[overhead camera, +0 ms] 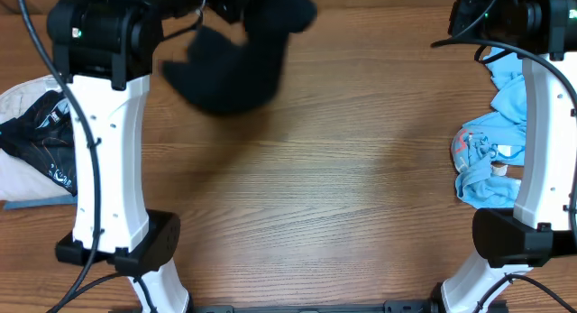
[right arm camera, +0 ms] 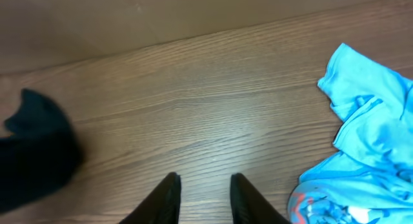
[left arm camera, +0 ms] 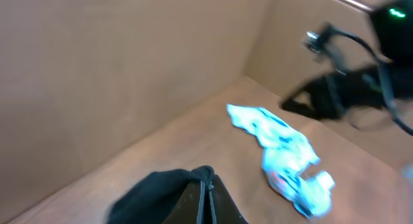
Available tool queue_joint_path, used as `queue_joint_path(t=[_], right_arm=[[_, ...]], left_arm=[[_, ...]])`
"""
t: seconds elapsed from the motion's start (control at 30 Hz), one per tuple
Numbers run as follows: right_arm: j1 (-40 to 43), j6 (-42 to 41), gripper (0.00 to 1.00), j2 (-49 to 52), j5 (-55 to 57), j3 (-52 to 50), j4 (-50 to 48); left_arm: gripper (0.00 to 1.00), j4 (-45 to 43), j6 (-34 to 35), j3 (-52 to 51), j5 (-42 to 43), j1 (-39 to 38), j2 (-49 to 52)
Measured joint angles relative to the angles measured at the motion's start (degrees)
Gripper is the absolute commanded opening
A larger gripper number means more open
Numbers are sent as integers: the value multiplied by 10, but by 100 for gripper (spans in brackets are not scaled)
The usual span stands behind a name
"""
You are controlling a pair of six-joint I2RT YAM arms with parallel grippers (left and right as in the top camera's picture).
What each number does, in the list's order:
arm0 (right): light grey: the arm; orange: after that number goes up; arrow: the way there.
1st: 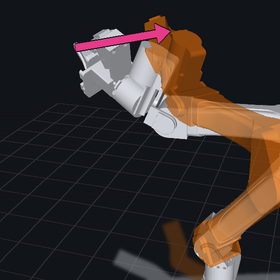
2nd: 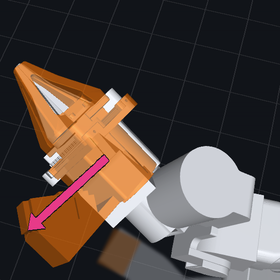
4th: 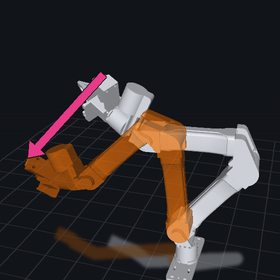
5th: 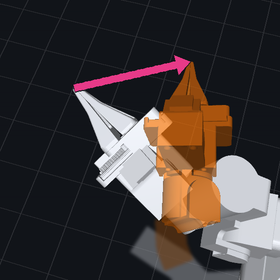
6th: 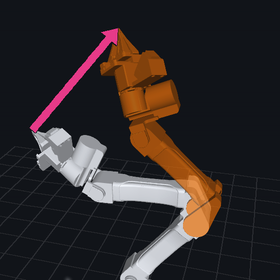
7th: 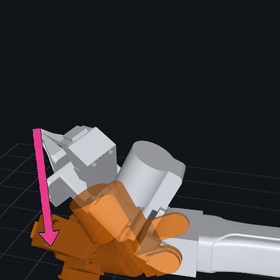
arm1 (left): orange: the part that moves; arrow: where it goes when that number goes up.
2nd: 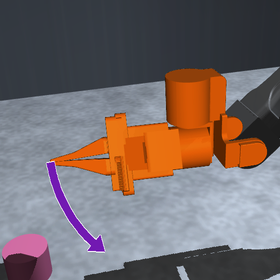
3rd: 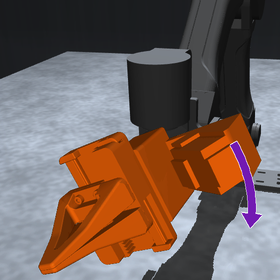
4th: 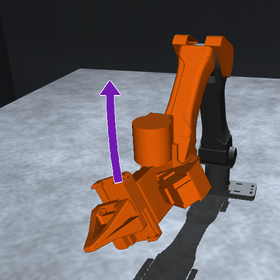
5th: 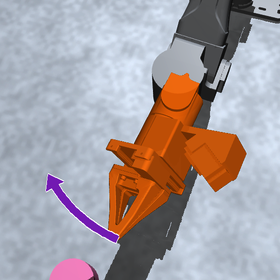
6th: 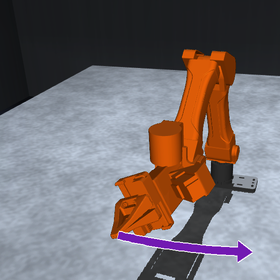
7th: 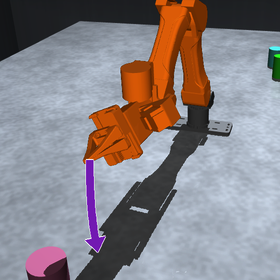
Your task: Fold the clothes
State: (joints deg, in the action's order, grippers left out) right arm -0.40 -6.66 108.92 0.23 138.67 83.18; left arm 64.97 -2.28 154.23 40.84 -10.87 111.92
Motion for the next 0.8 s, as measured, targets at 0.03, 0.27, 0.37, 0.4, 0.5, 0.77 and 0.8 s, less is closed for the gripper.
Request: queue_joint_path(t=[0.03, 0.27, 0.37, 0.4, 0.5, 0.77, 0.8], right_arm=[[0, 5, 34, 0, 0, 0, 0], [0, 15, 34, 0, 0, 0, 17], [0, 17, 34, 6, -10, 0, 29], [0, 18, 34, 10, -21, 0, 31], [-1, 25, 34, 28, -60, 0, 34], [-50, 53, 38, 111, -162, 0, 38], [-60, 55, 38, 122, -168, 0, 38]], left_arm=[[4, 15, -10, 0, 7, 2, -7], [4, 169, -23, 7, -145, 64, -84], [4, 240, 3, 12, -219, 87, -97], [4, 256, 8, 13, -229, 89, -96], [4, 317, 11, 12, -237, 87, -78], [4, 316, 14, -123, -261, 82, -16], [4, 316, 19, -139, -273, 82, -10]])
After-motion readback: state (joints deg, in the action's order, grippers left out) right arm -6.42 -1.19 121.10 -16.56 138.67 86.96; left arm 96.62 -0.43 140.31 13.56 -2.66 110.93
